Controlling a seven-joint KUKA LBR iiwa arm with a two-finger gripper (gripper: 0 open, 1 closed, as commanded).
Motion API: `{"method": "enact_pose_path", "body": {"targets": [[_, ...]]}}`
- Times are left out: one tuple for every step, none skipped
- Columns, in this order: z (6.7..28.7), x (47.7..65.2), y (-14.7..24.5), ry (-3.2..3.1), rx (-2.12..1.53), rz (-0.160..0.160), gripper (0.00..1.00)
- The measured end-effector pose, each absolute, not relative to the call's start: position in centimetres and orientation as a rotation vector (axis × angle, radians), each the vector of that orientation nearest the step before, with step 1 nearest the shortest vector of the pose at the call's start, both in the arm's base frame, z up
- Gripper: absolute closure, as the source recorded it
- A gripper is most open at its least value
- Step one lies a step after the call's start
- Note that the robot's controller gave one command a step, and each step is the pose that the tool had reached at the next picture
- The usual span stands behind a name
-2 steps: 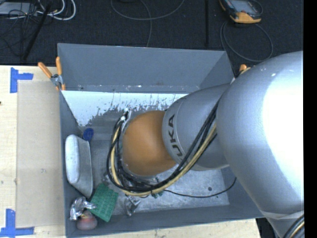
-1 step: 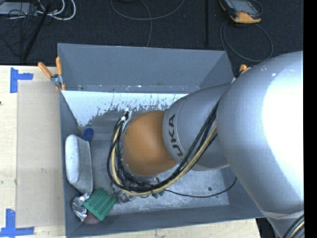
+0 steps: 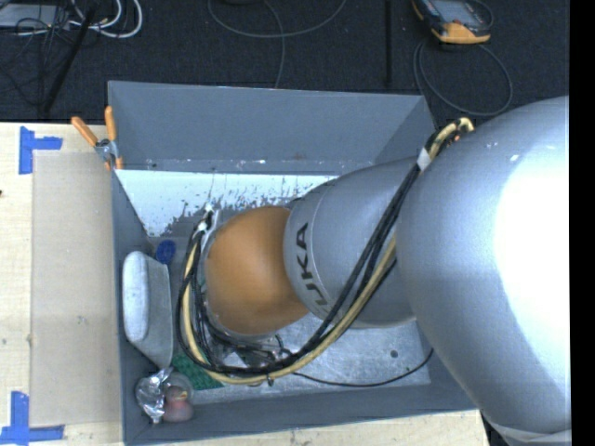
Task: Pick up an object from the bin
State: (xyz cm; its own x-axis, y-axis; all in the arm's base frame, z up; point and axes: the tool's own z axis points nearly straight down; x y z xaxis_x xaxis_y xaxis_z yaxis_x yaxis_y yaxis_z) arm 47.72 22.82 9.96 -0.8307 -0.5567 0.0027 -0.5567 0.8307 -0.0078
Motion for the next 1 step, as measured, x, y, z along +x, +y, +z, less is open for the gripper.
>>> {"method": "enact_pose_path", "body": {"targets": [[12.60,53.16,17.53,-3.024,0.877,0.005,1.00]]}}
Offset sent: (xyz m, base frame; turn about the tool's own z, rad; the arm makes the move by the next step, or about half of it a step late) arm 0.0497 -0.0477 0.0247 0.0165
